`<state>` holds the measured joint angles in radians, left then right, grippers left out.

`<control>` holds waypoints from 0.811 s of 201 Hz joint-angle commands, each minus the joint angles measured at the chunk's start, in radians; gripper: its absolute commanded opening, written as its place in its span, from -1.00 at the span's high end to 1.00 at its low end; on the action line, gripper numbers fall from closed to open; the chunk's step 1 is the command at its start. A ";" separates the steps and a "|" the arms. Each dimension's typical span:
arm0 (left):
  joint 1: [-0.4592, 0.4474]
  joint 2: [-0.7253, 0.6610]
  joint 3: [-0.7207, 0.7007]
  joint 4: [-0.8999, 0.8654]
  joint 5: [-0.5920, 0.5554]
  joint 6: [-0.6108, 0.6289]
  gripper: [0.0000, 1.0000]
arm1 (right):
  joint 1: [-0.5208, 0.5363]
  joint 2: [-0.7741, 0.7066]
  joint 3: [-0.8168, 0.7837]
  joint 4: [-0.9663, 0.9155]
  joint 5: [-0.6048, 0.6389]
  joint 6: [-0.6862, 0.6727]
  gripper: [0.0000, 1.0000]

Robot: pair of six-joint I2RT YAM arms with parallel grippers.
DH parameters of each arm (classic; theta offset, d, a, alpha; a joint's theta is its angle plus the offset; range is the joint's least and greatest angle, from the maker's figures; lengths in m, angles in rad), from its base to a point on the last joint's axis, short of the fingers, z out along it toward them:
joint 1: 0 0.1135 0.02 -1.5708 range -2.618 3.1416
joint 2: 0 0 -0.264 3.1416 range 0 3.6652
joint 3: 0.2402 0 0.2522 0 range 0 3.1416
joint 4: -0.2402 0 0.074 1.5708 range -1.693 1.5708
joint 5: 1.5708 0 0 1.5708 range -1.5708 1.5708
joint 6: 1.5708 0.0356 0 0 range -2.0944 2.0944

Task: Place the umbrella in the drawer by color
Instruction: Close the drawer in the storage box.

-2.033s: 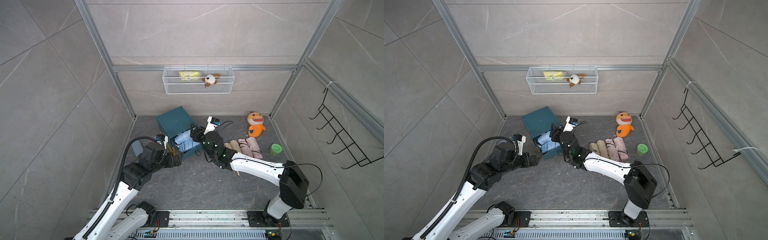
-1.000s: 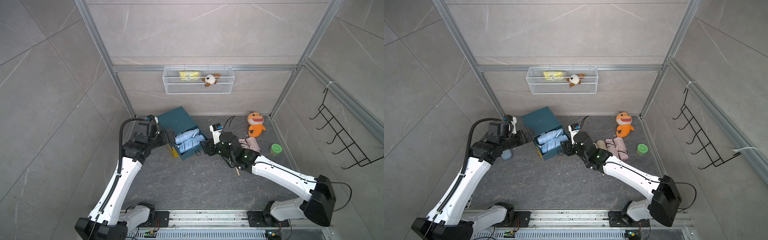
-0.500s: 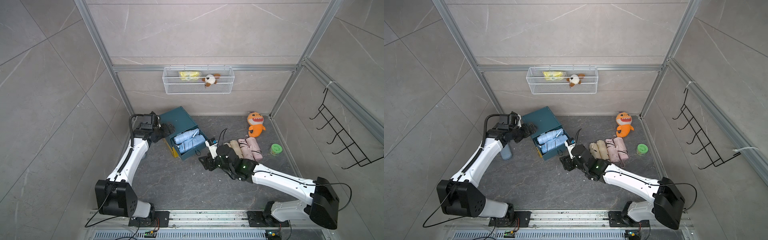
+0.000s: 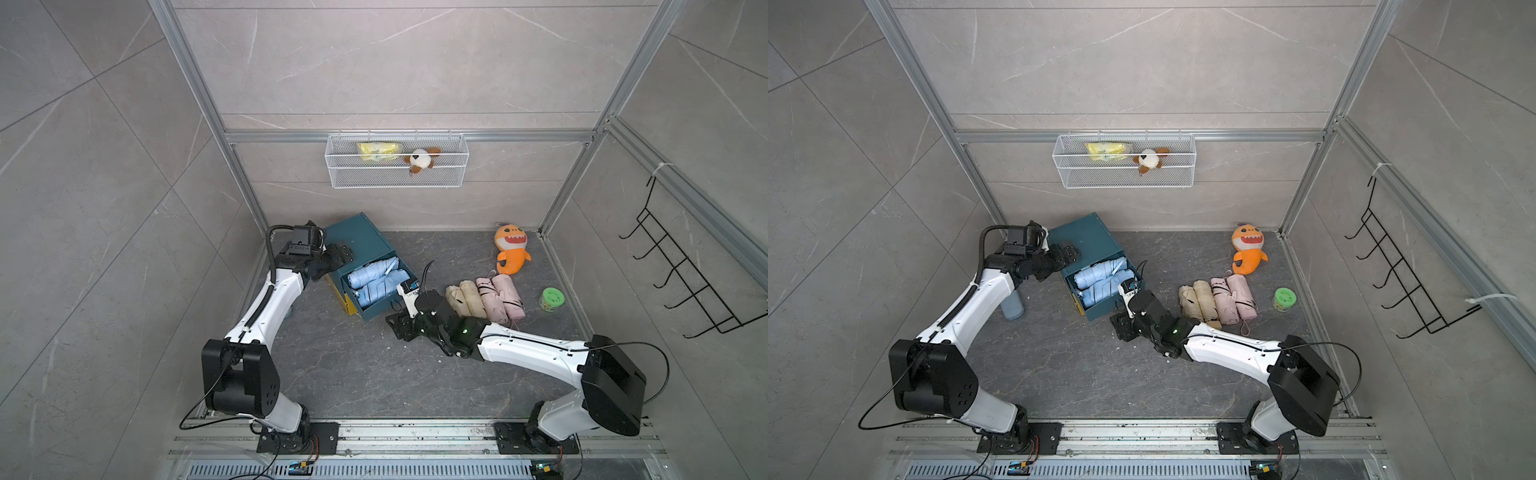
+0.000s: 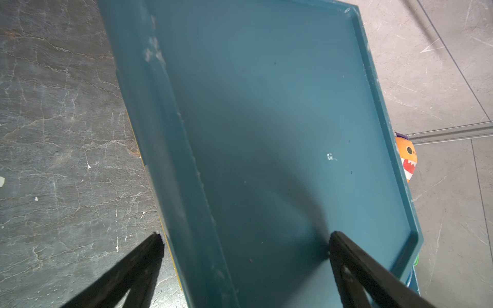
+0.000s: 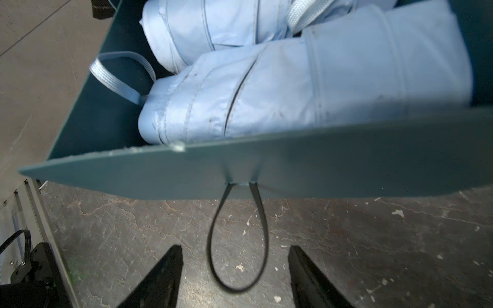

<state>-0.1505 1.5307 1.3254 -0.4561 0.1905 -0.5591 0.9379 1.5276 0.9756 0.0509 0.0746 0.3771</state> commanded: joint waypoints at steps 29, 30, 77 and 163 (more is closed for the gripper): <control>0.005 -0.005 -0.052 0.060 0.015 -0.016 -1.00 | 0.003 0.044 0.071 0.073 0.038 0.028 -0.15; 0.005 -0.004 -0.053 0.059 0.015 -0.015 -1.00 | 0.004 0.045 0.072 0.073 0.038 0.027 -0.14; 0.005 -0.007 -0.083 0.078 0.019 -0.019 -1.00 | 0.003 0.070 0.116 0.065 0.063 0.015 0.43; 0.005 0.017 -0.122 0.110 0.038 -0.025 -0.99 | -0.004 0.122 0.204 0.064 0.088 -0.009 0.64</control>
<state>-0.1421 1.5238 1.2407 -0.2989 0.2047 -0.5850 0.9382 1.6245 1.1076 0.0711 0.1333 0.3950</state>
